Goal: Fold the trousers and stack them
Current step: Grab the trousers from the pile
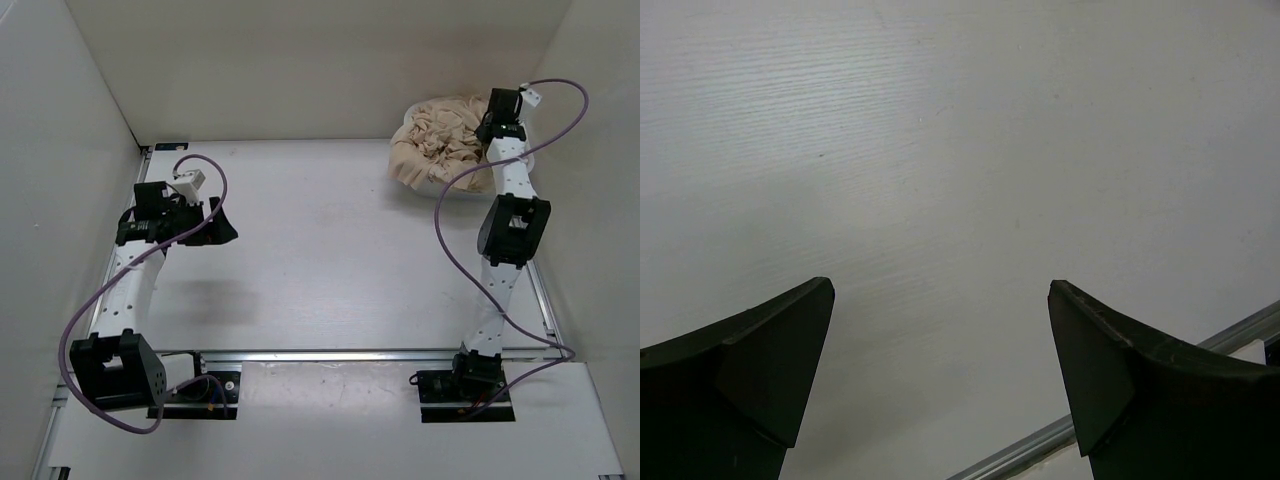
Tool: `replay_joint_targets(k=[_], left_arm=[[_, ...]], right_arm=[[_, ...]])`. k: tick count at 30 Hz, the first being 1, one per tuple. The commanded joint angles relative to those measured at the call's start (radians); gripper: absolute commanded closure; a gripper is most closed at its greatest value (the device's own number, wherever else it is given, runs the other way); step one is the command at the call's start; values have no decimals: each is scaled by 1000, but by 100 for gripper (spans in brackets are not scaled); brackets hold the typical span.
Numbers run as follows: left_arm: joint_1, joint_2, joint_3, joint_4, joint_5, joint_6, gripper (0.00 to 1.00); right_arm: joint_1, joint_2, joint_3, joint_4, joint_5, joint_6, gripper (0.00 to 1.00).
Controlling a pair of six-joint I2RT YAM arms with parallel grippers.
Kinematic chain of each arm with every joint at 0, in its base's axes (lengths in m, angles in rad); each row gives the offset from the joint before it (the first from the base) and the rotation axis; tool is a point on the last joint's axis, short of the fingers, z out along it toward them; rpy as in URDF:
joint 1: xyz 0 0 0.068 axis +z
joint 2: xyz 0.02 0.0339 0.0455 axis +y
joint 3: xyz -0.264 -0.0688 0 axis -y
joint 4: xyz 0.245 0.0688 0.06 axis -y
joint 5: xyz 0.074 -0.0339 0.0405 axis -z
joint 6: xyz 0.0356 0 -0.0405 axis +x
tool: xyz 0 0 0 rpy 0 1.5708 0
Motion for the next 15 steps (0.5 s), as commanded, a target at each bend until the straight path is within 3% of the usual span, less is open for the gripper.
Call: replay_joint_targets(k=[1, 7, 10, 15], left_arm=[[-2, -58, 8, 13, -7, 1, 0], [-2, -172, -32, 25, -23, 1, 0], [-2, -227, -79, 57, -55, 1, 0], [7, -347, -103, 91, -113, 1, 0]], right_arm=[[36, -204, 0, 82, 126, -100, 100], [160, -434, 21, 45, 157, -298, 100], [309, -566, 7, 80, 184, -411, 100], [685, -684, -2, 212, 274, -586, 100]])
